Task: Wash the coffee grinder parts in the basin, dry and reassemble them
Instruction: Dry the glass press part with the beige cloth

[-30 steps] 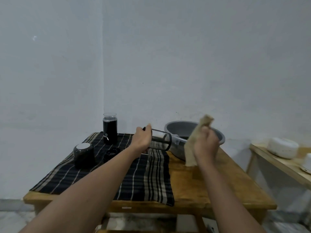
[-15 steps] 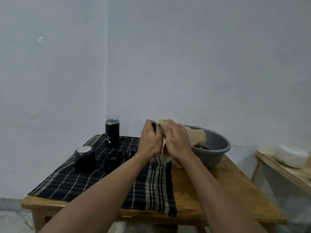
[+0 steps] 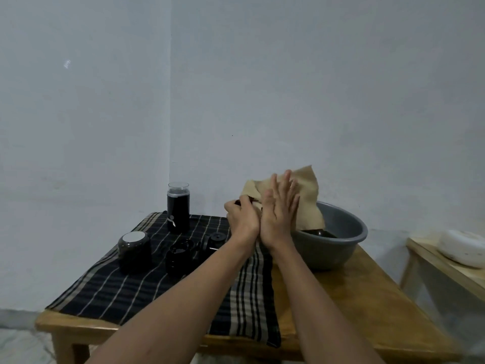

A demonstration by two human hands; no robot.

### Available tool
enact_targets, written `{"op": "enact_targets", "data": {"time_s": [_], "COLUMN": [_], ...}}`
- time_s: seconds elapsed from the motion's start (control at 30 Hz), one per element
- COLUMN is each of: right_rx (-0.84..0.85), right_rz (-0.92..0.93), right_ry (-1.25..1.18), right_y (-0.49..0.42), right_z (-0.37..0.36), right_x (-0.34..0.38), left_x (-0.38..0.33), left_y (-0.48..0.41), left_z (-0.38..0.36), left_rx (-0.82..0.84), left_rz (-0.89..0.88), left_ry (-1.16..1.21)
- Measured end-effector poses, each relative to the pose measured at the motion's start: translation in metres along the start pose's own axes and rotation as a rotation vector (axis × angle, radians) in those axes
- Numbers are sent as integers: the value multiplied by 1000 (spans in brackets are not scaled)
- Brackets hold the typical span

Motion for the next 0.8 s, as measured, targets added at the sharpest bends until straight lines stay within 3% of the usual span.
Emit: {"op": "enact_targets", "data": {"time_s": [0.27,0.33,0.37,0.43,0.5,0.57,0.63,0.7,0.73,0.8], "right_rx": [-130,-140,-107,57,210,193,142,208,227,275], "right_rz": [-347,-535,-686,-850,-803,-748,-694,-739,-757,-759], "right_ry": [-201,-294,-417,-892,-1155,-1291,-1192,-1047,-946,-795], "right_y": [-18,-21,-25,-31,-24,-12,-4,-11,-15,-21], "right_z": [-2,-1,0,4,14,18,19,12,10,6], "right_x": [0,1,0,-5,-16,-34,-39,-32,-22,-4], "left_x": [11,14,15,14,11,12,6,3,5,9], "left_y": [15,19,20,19,18,14,2,-7,-10,-6], "left_z": [0,2,3,6,7,6,3,7,10,22], "left_rx": [166,202,229,284,347,388,354,241,190,183], "left_rz": [-235,-357,-413,-469,-422,-242,10,153,147,-81], "left_ry": [39,4,9,22,56,129,138,175,193,96]}}
Point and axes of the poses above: each hand's wrist, its own y-axis away from the middle knuckle, its own z-axis out of the back of the hand, x = y × z, the point moved 1 cm from there along -y, towards the middle knuckle, and after that the axes turned 12 degrees about y, right-handed, at the moved point
